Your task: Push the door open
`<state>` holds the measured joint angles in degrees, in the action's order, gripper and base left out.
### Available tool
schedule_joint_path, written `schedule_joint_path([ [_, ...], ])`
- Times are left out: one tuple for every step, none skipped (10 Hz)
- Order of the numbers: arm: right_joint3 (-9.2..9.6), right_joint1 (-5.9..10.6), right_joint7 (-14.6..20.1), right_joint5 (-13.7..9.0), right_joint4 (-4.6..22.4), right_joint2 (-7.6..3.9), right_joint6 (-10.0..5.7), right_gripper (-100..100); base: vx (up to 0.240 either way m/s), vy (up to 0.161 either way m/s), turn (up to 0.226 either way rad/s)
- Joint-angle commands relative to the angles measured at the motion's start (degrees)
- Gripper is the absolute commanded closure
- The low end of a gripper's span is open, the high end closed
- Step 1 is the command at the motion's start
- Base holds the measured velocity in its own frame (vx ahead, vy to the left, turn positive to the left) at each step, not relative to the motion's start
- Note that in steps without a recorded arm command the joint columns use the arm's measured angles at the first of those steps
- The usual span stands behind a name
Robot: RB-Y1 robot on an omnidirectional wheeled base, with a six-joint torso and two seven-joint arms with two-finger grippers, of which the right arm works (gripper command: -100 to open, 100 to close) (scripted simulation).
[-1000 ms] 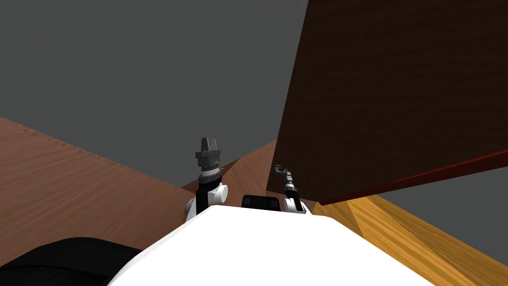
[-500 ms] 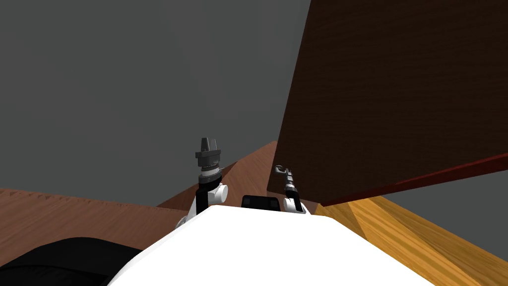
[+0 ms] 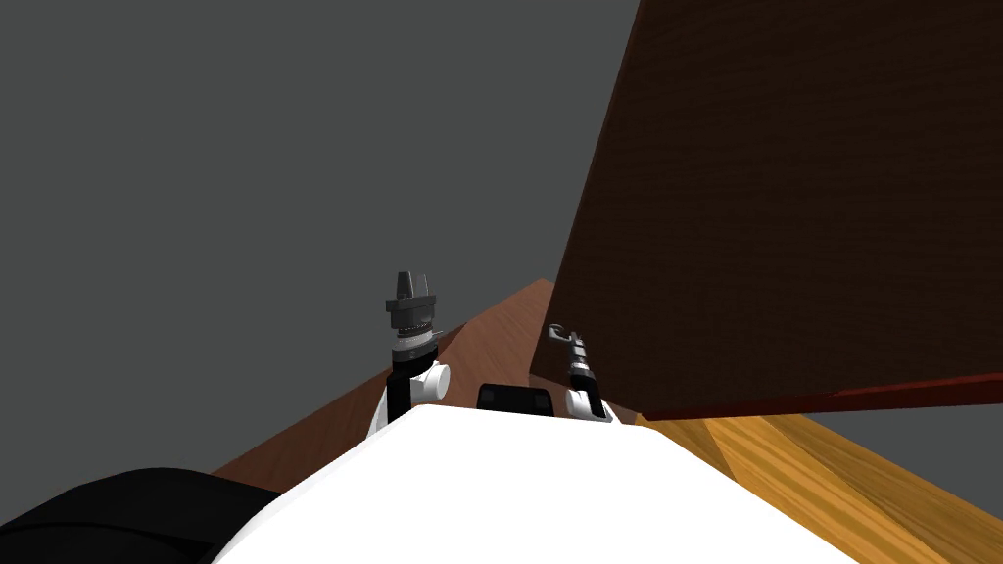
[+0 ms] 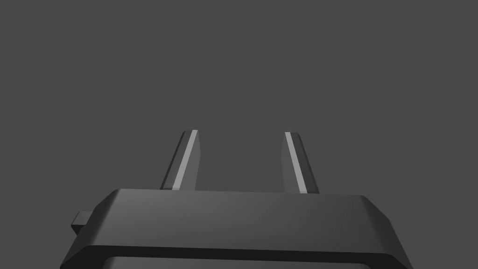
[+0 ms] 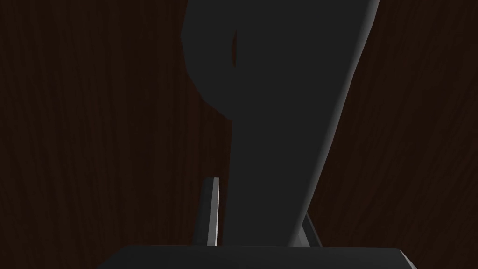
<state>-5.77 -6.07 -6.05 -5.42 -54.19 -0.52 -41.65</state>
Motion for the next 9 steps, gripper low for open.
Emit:
schedule_joint_path([
  [-1.48,0.39,-0.42,-0.72,0.52,-0.32,-0.63,100,0.195,0.08,-0.112],
  [-1.96,0.42,-0.59,-1.02,0.52,0.08,-0.64,100,0.179,0.091,-0.095],
  [-2.41,0.44,-0.76,-1.3,0.53,0.63,-0.65,100,0.167,0.089,-0.078],
  [-2.82,0.46,-0.9,-1.55,0.53,1.28,-0.66,100,0.16,0.083,-0.078],
  [-3.15,0.48,-1.02,-1.76,0.53,1.96,-0.67,100,0.113,0.081,-0.068],
  [-3.5,0.5,-1.15,-1.98,0.53,2.86,-0.68,100,0.112,0.104,-0.066],
  [-3.76,-0.25,-1.03,-1.98,0.07,1.92,-0.65,100,0.048,0.034,-0.059],
  [-4.97,-0.42,-1.3,-2.7,-0.09,0.14,-0.65,100,0.128,0.021,-0.051],
  [-5.18,-0.42,-1.36,-2.83,-0.1,-0.09,-0.65,100,0.196,0.062,-0.049],
])
